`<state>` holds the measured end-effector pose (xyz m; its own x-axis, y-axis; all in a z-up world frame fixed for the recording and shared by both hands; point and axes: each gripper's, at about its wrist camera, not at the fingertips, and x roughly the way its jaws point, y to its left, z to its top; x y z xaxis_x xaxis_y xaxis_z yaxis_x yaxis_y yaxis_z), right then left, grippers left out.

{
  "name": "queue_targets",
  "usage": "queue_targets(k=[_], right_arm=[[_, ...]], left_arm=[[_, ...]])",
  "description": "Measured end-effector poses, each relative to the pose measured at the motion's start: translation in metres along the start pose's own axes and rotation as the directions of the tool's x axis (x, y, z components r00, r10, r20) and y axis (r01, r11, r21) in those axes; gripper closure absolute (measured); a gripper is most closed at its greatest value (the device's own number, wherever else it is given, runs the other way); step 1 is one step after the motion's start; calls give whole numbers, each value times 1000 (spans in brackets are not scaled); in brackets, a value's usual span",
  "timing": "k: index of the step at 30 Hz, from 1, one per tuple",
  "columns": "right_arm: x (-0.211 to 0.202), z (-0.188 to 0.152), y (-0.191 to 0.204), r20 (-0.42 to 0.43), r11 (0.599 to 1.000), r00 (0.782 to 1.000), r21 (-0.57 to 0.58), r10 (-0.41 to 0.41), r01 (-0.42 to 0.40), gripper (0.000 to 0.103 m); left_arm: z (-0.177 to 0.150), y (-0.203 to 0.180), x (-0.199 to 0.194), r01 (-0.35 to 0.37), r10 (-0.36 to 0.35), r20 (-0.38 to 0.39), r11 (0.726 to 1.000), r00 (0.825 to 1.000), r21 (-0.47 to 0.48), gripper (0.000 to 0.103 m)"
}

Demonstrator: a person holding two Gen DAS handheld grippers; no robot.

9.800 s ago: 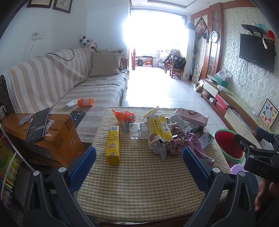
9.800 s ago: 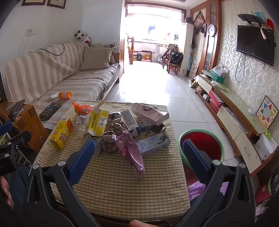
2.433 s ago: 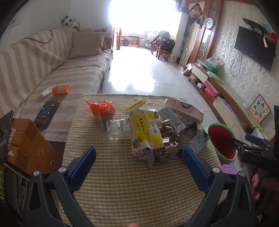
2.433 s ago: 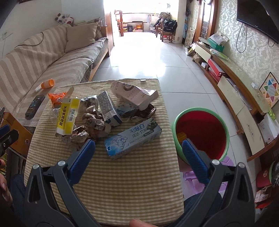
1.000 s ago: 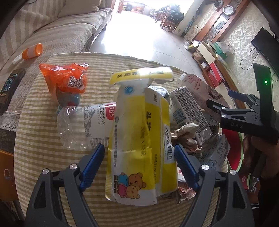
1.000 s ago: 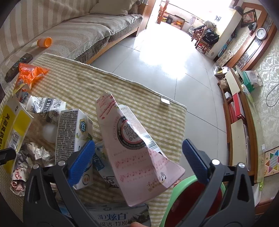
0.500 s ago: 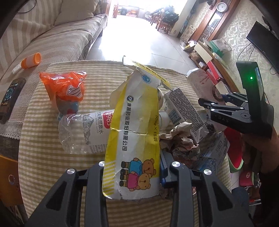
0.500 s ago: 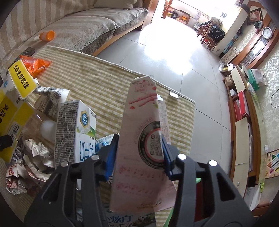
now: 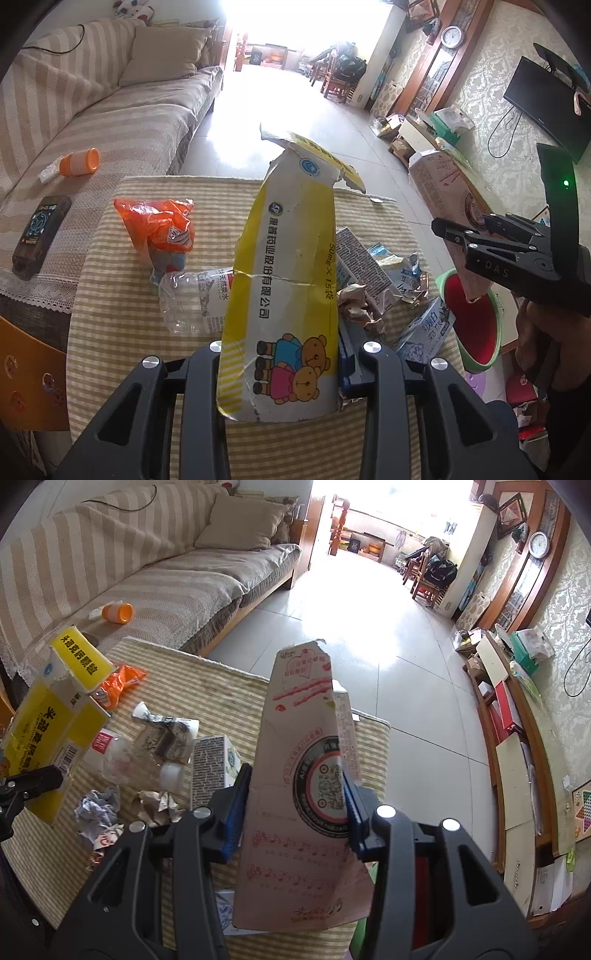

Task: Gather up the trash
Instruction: 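Carry both boxes over the red bin and open both tools to drop them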

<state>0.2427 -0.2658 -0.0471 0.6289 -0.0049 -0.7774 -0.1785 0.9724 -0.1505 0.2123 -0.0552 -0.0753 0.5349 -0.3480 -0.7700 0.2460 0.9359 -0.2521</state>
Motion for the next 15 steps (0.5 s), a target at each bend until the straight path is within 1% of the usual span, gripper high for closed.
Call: queue_targets(k=[4,10,15], right_arm=[[-30,-9,1,31,999,999,37,30,-32,59],[-67,-35,0,62,994,998,101,26,-32,59],[-89,-59,-3,71,986,997,160,25,-36,59]], left_arm=[[-1,-7,-18,5,-5,27,1000,1000,17,73],[-9,-18,-41,1,-3,49,999,999,48,73],[-17,-30,-57,-16,11,58,996,998,83,73]])
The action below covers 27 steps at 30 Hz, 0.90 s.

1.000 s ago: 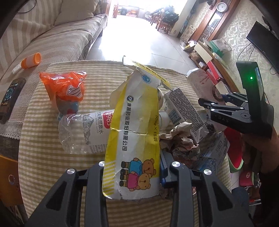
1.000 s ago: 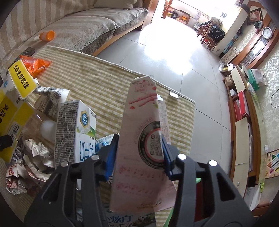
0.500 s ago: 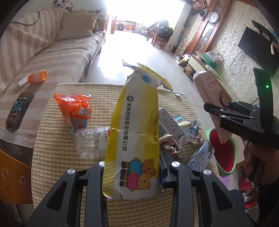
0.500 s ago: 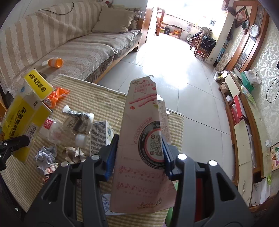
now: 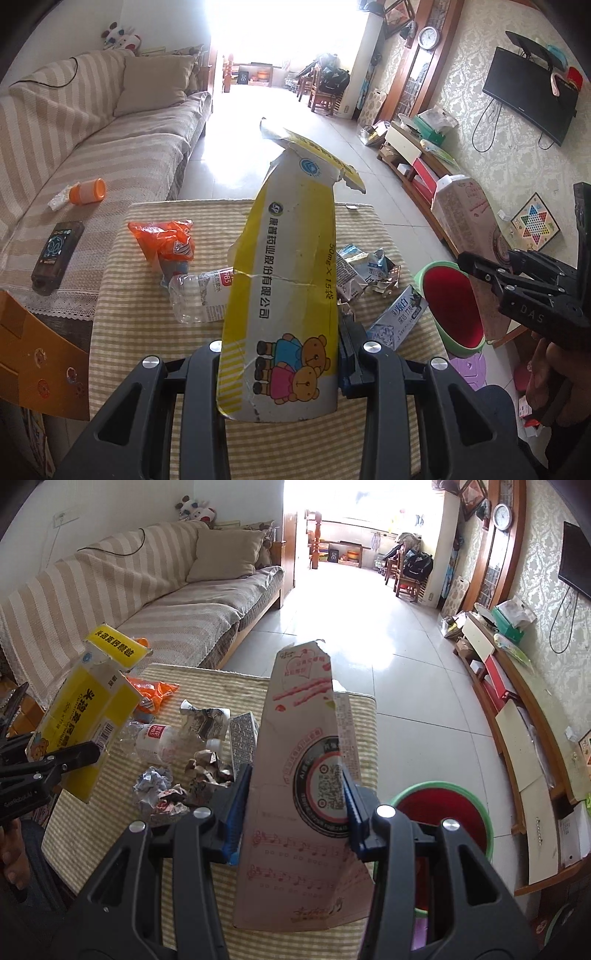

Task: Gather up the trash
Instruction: 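Carry both boxes over the red bin and open both tools to drop them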

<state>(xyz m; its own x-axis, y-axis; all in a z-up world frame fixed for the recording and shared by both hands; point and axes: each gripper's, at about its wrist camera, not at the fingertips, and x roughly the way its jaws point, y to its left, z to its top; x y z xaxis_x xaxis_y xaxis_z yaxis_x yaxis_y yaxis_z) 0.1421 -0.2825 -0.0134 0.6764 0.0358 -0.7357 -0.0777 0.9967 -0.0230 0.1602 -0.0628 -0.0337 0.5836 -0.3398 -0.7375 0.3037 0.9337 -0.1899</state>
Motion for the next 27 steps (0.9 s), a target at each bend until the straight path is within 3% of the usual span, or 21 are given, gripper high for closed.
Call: queue_targets(k=[12,27], right_arm=[[-30,-32,-22,23,993,1000,116,-15,12,59],[-39,-55,-84,25,973,998,224,-65,58,59]], left_arm=[[-1,-39,-20,-17,15,24,997,1000,78,73],[3,-100,6,53,-52,-14,986,999,155,73]])
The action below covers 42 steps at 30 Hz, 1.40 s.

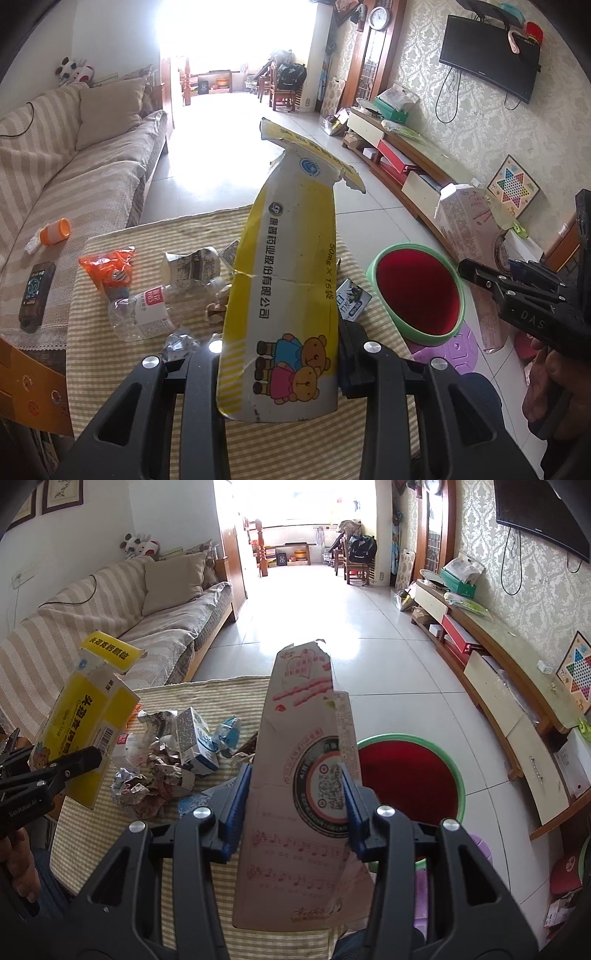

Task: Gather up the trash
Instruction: 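Carry both boxes over the red bin and open both tools to drop them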

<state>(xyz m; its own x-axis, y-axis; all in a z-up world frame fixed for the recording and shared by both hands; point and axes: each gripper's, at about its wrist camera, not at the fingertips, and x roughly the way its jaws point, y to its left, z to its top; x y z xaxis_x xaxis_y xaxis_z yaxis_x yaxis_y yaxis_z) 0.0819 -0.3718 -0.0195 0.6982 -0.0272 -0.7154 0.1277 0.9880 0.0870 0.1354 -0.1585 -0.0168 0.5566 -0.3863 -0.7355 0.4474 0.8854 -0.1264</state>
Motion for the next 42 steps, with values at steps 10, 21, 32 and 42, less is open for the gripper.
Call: queue_targets(k=[10,21,32,42], right_arm=[[-1,-5,-59,-2,995,999,85,-50,50,59],[8,-15,-118,-13,981,997,182,-73,74,59],[22,-20,-167,-19,965,997,249,-77,79,59],[38,-24,-179,-28,958,998,279,-63,68,59]], left_arm=[[18,-55,26,77,-75,-28,995,997,63,73],[32,-119,67,172,-163,-86,977,983,124,73],[47,-172,113,254,-233,-147,957,961,143,73],[50,-189,141,296,-266,-205,945,942,136,72]])
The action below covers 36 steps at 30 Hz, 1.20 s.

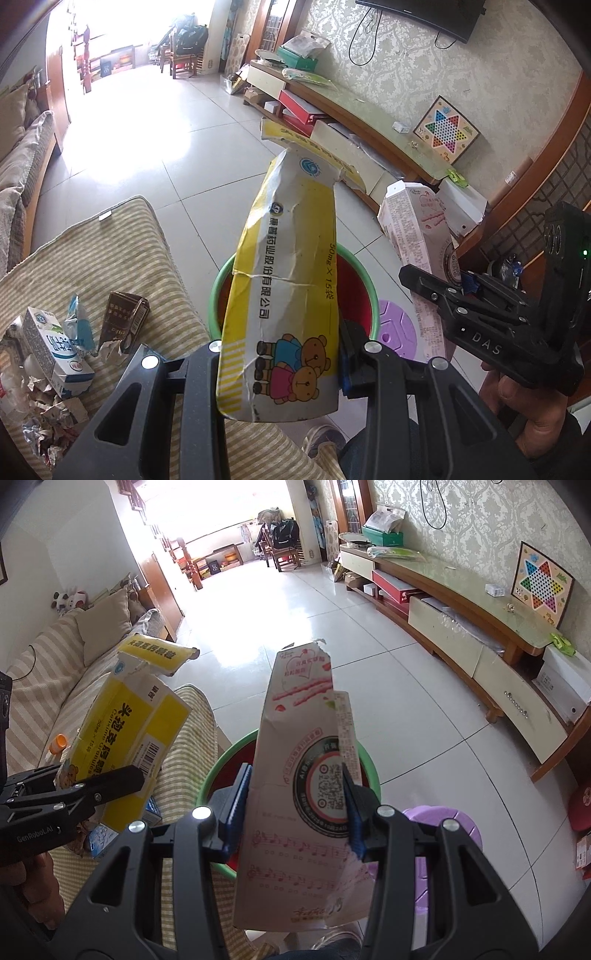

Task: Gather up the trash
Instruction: 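Carry both boxes over the red bin and open both tools to drop them, then move both tools back over the table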

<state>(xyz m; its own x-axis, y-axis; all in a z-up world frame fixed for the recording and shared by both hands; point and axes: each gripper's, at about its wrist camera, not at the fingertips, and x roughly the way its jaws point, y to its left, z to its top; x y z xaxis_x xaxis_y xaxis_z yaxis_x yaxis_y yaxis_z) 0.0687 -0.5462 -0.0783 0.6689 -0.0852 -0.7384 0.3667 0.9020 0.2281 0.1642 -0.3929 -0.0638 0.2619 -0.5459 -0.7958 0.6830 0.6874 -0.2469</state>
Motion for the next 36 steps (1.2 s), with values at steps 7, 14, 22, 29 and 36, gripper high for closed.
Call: queue_targets(k=[7,14,22,29,36], right_arm=[[4,2,-3,-5,1000,1000,7,-2,2,59],[7,3,-1,-18,1000,1000,1,-3,3,59],[15,5,9,-31,1000,999,-19,8,-9,58],[14,6,23,-22,998,1000,-61,-1,0,20],[6,10,41,2,994,999,-95,-48,48,5]], left_arm=[[6,-1,6,-4,4,8,1000,1000,-4,43],[10,2,-5,5,-4,49,1000,999,-23,32],[6,14,-15,-14,17,57,999,998,-41,28],[1,23,-30,-24,28,77,998,997,-53,27],[-8,45,-52,-70,80,106,993,991,-96,15]])
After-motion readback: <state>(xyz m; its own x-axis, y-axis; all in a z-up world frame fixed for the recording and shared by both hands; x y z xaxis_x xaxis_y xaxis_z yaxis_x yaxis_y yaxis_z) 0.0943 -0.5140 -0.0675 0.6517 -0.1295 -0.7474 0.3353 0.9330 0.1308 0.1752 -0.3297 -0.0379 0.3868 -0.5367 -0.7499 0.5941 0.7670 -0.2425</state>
